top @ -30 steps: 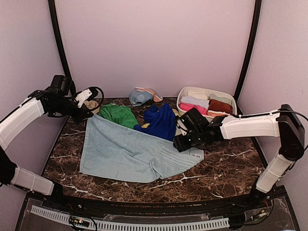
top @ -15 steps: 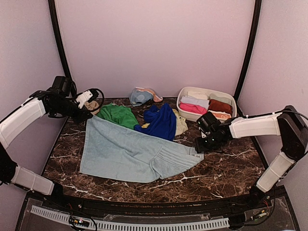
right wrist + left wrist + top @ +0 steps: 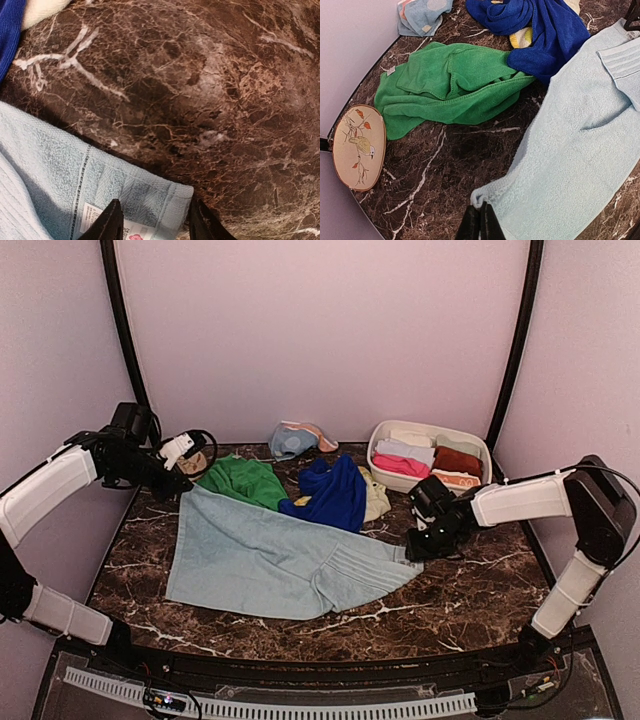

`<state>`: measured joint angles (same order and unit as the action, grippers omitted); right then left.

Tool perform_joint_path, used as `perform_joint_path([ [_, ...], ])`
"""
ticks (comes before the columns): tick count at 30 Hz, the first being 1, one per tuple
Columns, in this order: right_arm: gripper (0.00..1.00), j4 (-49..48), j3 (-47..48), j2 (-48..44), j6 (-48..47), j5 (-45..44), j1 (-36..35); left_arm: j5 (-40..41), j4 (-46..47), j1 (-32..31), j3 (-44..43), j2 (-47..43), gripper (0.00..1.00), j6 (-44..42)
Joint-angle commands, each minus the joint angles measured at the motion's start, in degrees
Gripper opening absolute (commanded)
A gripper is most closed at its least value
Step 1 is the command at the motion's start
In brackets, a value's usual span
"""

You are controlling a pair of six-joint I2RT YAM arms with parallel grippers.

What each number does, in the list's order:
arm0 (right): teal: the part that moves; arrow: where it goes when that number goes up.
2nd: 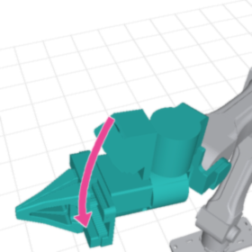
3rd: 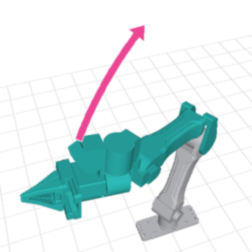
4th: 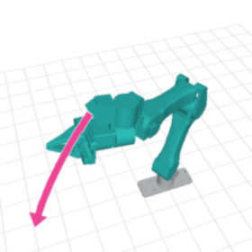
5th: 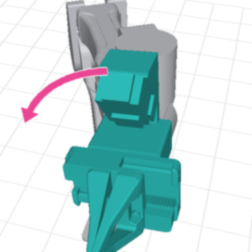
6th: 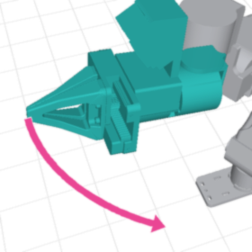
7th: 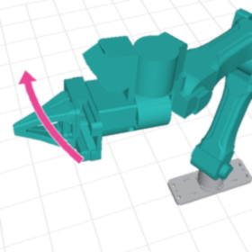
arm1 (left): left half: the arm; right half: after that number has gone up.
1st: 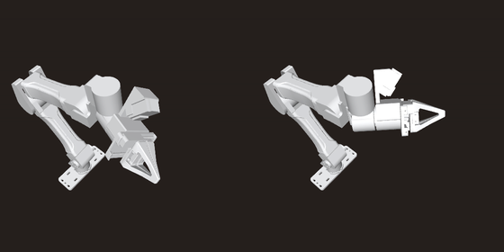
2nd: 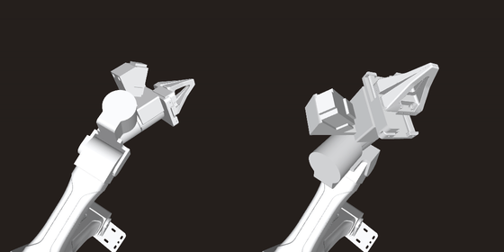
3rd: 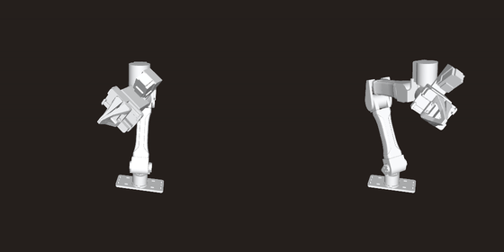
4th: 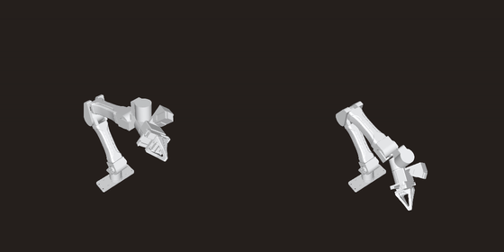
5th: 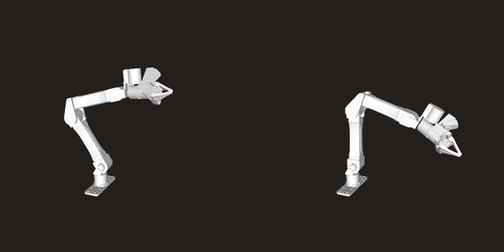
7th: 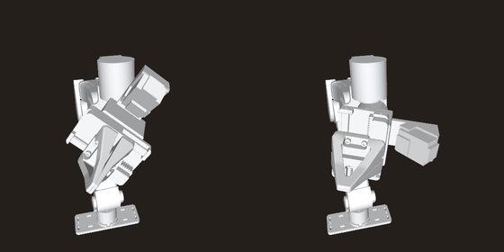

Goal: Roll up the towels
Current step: Pick up the towel from the center of the board, then flatten out the towel at the center of the board.

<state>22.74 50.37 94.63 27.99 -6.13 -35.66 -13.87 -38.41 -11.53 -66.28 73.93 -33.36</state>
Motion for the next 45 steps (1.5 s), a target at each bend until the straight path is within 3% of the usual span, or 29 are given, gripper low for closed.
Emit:
perform_joint_path([
  [1, 0.42, -0.5, 0.8, 2.2, 1.0, 1.3, 0.2, -0.1, 0.3, -0.3, 1.3, 0.0, 0.0, -0.3],
  [3, 0.3, -0.6, 1.6, 3.0, 1.2, 1.7, 0.2, -0.1, 0.5, -0.3, 1.5, -0.1, 0.0, -0.3],
  [6, 0.0, -0.5, 3.8, 2.8, 1.0, 2.2, 0.2, 0.5, 0.7, -0.3, 1.0, 0.1, 0.0, -0.3],
  [14, 0.0, 4.4, 13.4, -5.7, -3.0, -2.4, 0.2, 9.4, 1.6, -0.3, -4.7, 0.1, 0.0, 2.8],
  [20, 0.0, 3.0, 10.2, -18.8, -3.8, -1.5, 0.2, 10.6, -2.7, -0.3, -9.8, -5.3, 0.0, 2.9],
  [26, 0.0, 5.4, 3.4, -34.9, -2.1, -1.8, 0.1, 7.2, -10.0, -0.3, -15.8, -11.3, 0.0, 3.9],
  [32, 0.0, 14.3, 6.2, -46.8, -2.3, 0.1, 0.1, -1.6, -17.4, -0.2, -23.8, -15.7, 0.0, 4.7],
  [37, 0.0, 21.1, 11.2, -50.6, -3.0, 0.6, 0.1, -3.9, -22.3, -0.3, -29.6, -17.2, 0.0, 3.7],
  [45, 0.0, 23.9, 13.6, -53.2, -2.0, 2.2, 0.1, -6.3, -29.8, -0.3, -31.6, -18.6, 0.0, 2.8],
])
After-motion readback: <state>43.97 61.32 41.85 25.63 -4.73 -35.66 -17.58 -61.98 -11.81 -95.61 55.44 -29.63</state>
